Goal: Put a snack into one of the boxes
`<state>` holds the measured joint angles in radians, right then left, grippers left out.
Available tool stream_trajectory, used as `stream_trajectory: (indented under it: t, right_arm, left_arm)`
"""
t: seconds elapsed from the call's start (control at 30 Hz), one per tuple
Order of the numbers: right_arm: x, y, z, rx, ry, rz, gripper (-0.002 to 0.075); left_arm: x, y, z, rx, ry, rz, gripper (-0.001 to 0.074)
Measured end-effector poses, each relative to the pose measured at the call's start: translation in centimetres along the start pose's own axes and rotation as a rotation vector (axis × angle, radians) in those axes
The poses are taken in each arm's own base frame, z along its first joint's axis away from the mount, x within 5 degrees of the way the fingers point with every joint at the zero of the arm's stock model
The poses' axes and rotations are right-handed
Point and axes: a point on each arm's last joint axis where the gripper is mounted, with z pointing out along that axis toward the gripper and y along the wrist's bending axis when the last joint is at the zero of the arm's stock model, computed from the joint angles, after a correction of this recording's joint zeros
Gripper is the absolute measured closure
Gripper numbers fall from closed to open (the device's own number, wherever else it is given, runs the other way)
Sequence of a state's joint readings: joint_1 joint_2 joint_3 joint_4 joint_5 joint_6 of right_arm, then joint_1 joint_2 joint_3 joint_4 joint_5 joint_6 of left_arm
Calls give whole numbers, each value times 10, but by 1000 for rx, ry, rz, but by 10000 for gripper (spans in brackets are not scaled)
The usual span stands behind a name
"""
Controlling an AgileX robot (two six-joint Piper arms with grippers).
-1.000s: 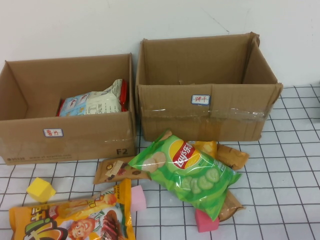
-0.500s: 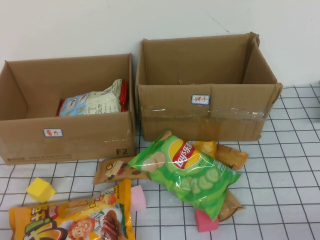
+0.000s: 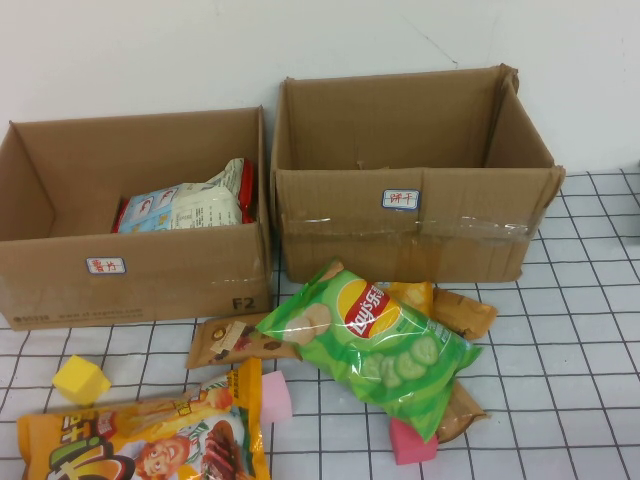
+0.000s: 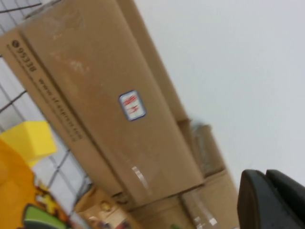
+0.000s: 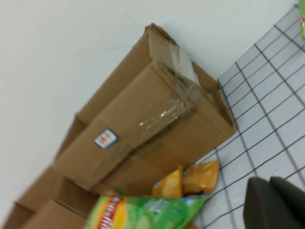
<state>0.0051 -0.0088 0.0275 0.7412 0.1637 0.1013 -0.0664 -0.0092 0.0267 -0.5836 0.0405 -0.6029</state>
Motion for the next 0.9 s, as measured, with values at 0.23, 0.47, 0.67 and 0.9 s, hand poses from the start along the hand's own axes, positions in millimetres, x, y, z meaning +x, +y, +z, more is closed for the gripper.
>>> stream_trajectory:
  t: [0.23,0.47,0.67,0.9]
  right_arm:
    - [0,0,0,0,0,-259,727]
    - [0,0,0,0,0,-304,727]
    - [0,0,0,0,0,-311,727]
    - [0,0,0,0,0,-311,727]
  left_arm:
    - [-4,-3,0,35,-42,-83,737]
    - [-14,-60,-14,17,139,403,737]
    - [-37,-110,-7,-204,368,811,737]
    - [-54,-133,41,-425,642,1025,703]
